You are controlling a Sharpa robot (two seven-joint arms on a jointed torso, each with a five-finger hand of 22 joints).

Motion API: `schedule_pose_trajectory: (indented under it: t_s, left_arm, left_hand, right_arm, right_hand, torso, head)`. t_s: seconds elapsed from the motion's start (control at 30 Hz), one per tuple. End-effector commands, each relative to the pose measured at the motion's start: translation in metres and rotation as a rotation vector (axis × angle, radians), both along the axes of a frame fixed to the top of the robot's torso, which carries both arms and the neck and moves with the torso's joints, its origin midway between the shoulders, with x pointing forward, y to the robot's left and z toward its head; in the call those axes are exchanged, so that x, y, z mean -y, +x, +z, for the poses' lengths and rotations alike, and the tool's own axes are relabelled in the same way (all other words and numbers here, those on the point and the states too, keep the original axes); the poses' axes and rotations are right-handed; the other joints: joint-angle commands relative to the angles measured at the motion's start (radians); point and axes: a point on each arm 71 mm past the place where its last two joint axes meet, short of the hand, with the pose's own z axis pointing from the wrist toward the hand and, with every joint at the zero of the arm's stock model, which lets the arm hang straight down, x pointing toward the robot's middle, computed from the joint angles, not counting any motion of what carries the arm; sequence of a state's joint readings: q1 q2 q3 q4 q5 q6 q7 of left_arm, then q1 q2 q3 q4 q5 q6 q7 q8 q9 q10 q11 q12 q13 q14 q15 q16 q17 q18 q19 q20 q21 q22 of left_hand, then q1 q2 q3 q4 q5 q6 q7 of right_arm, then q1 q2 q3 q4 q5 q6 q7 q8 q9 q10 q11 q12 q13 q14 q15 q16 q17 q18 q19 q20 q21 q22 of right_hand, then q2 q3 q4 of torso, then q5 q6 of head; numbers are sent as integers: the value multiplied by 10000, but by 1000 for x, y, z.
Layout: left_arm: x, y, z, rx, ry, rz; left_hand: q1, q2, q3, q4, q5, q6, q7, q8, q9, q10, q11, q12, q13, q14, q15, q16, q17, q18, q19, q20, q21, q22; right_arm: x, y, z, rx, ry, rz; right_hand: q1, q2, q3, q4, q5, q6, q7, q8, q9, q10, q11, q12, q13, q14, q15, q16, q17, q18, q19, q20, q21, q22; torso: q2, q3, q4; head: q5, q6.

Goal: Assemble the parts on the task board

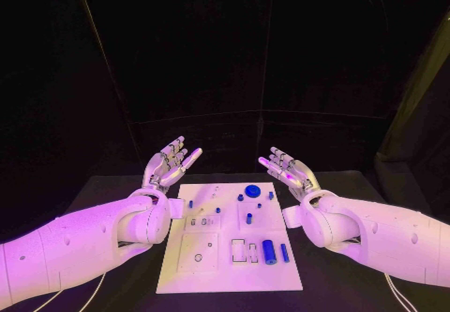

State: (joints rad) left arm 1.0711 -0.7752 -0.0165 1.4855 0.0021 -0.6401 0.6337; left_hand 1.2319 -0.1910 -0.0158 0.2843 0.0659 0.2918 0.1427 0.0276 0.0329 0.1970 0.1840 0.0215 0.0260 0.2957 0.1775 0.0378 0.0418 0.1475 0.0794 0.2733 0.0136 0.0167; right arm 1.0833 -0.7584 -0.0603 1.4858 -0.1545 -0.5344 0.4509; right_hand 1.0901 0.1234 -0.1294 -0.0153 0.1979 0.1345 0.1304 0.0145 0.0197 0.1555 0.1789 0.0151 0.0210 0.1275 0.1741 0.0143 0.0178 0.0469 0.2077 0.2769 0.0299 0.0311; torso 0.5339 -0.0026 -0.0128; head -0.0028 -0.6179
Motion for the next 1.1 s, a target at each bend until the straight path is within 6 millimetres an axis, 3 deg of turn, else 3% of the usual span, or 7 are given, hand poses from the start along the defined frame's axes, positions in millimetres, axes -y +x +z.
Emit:
schedule_pose_trajectory:
  t_s: [0.03,0.2,0.3,0.47,0.6,0.8,1.1]
  left_arm:
    - [4,-1,6,714,-190,-498]
    - [-8,-1,5,522,-323,-358]
    - [-11,-1,5,533,-362,-407]
    - [-15,-1,5,554,-434,-506]
    - [-18,-3,7,562,-526,-712]
    - [-18,-7,10,578,-681,-1166]
    - [-17,-18,20,663,-657,-1788]
  left_hand:
    - [479,-28,29,146,67,195,754,82,33,182,73,65,25,159,70,37,27,251,14,157,47,17]
    - [544,139,172,139,25,373,872,106,50,464,194,100,52,647,173,153,104,213,208,191,122,69]
    - [603,329,316,127,-6,748,1006,169,88,1030,389,193,108,1488,304,394,231,111,641,202,286,170]
    - [884,1073,691,-78,-85,3226,1233,679,339,5225,586,1131,495,4569,414,1431,652,-79,3805,203,1575,841]
    - [1114,1354,653,-539,-95,5495,1091,1106,500,6986,232,1550,505,5987,-15,1831,738,332,5975,150,2447,1171]
    - [1280,1675,525,-1128,-103,6336,854,1076,390,8009,-37,1478,400,7010,-287,1785,667,391,6996,-51,2586,1084]
    - [1372,1854,419,-1572,-99,6736,746,876,329,8586,-179,1239,391,7696,-465,1637,711,385,7593,-234,2555,943]
  right_arm:
    - [-11,-2,1,149,-297,1703]
    - [8,2,3,612,-596,1348]
    - [12,4,6,889,-842,1220]
    - [21,9,15,1538,-1565,1164]
    - [26,14,23,2048,-2205,1225]
    - [31,20,36,2963,-3463,1486]
    - [22,38,54,4181,-7297,2629]
  right_hand:
    - [710,119,-28,-278,104,361,1107,96,45,246,264,100,42,254,227,82,42,185,141,172,77,43]
    - [1932,223,305,-1273,7,2643,1502,545,305,3220,724,679,321,3564,623,891,363,612,2520,129,845,448]
    - [2326,233,457,-1634,-64,4193,1469,915,473,5591,636,1264,521,5694,460,1439,520,929,4241,129,1491,735]
    - [2609,269,628,-2108,-128,6850,1146,1407,628,7432,226,1600,459,7778,-16,1763,494,1368,5446,82,2021,826]
    - [2565,320,731,-2486,-126,7466,1002,1229,482,8112,53,1371,398,8643,-232,1593,446,1383,6126,-105,2222,773]
    - [2673,393,1002,-2756,-111,8182,834,1123,470,8958,-212,1154,403,9918,-659,1627,490,1378,7242,-564,2675,830]
    - [3009,1,1346,-2756,-129,8876,564,1001,473,9939,-608,859,403,12098,-1357,2117,780,1374,9016,-1420,4045,1418]
  torso:
    - [-3,0,-2]
    - [51,-28,53]
    - [84,-43,63]
    - [191,-38,92]
    - [290,-40,122]
    - [519,-36,226]
    - [982,-150,392]
  head:
    - [1,-1]
    - [-36,51]
    - [-55,83]
    - [-111,99]
    - [-143,136]
    - [-204,181]
    - [-370,291]
